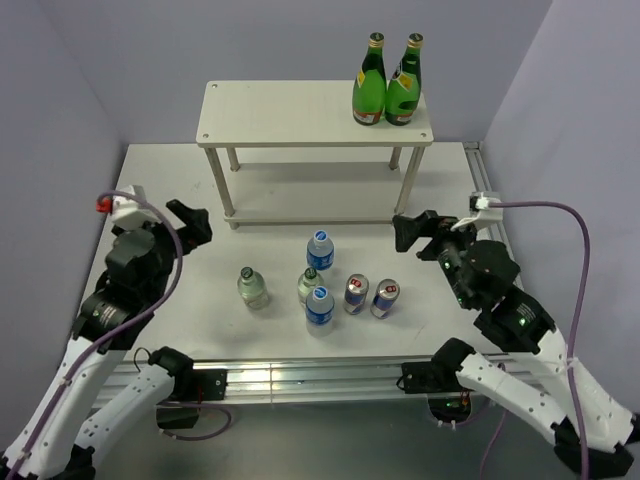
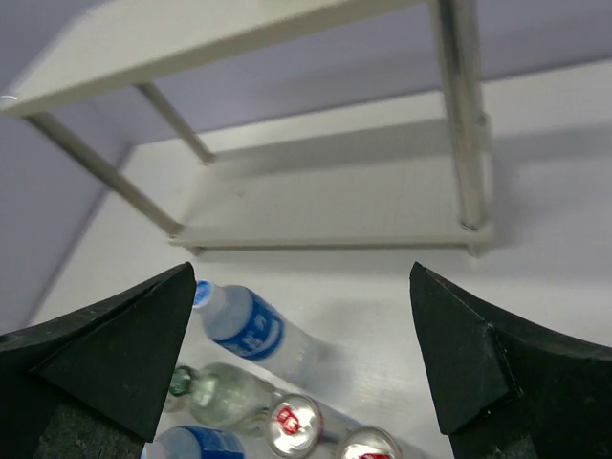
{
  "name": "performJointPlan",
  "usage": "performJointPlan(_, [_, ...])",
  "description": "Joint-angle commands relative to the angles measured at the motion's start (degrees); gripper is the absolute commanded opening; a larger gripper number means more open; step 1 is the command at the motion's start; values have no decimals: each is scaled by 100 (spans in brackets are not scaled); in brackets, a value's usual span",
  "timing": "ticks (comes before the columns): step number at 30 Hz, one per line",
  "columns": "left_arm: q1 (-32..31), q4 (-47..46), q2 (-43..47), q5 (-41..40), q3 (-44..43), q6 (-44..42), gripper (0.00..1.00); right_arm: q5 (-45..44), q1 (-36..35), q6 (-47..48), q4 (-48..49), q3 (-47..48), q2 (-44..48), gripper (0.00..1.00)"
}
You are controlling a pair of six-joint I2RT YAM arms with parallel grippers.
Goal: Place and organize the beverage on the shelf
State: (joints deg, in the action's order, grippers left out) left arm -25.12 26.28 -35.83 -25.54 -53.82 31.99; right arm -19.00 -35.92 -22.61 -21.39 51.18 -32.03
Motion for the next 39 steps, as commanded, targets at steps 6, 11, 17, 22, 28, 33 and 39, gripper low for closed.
performJointPlan(6, [-1914,730,-855,-2584,-120,791,97,-4990,-2989,-1087,-2186,999,-1806,100])
performJointPlan(11, [-4357,1622,-1546,-4616,-206,1913,99,-4191,-3254,-490,-868,227,-1052,100])
performJointPlan(17, [-5977,5249,-3023,-5250,-769,6241,99,-4094,-3254,-788,-1157,-134,-822,100])
performJointPlan(22, [-6066,5151,-3272,-5180,-595,6452,99,-3980,-3263,-1000,-1324,-354,-682,100])
performJointPlan(28, [-6057,3247,-2238,-4865,527,4859,99,-3777,-3263,-1000,-1219,-486,-532,100])
performJointPlan(33, [-5628,488,-1190,-4083,1830,3070,99,-3786,-3263,-991,-1175,-521,-567,100])
performJointPlan(39, [-5021,-641,-1091,-3467,2508,2198,99,-3760,-3281,-1017,-1096,-627,-559,100])
